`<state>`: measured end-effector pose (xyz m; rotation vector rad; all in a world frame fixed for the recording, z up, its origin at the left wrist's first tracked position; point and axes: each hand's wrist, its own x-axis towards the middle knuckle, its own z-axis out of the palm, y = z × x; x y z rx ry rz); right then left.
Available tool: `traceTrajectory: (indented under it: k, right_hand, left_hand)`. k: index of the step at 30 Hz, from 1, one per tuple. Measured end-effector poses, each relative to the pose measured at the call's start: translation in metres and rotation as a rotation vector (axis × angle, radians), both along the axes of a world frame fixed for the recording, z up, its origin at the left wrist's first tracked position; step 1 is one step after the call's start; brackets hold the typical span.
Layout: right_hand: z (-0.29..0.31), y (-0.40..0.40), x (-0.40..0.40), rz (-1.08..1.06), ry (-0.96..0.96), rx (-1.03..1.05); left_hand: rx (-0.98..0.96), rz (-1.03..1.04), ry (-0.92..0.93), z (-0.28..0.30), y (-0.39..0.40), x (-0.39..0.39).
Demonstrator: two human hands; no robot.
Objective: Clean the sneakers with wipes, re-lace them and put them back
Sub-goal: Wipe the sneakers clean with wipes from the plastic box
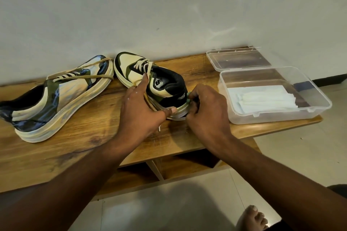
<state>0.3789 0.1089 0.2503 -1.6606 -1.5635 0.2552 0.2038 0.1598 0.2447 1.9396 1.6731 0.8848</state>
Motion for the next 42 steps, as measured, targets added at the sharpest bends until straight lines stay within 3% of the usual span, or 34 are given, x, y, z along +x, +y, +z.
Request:
traceTrajectory:
  k: [7, 15, 36, 42]
  right_hand:
    - [-0.004, -0.014, -0.001, 0.117, -0.05, -0.001]
    - [0.006, 0.0, 0.005, -0.051, 0.01, 0.02]
    - [0.008, -0.013, 0.002, 0.272, 0.219, -0.123]
    - [0.006, -0.006, -0.008, 0.407, 0.44, -0.273]
  left_hand:
    - [0.025, -0.055, -0.066, 0.003, -0.002, -0.007]
    - [0.101, -0.099, -0.099, 0.007, -0.013, -0.004]
    - [-0.025, -0.159, -0.243, 0.0, -0.015, -0.032]
    - [-0.038, -0.223, -0.2, 0.001, -0.015, -0.044]
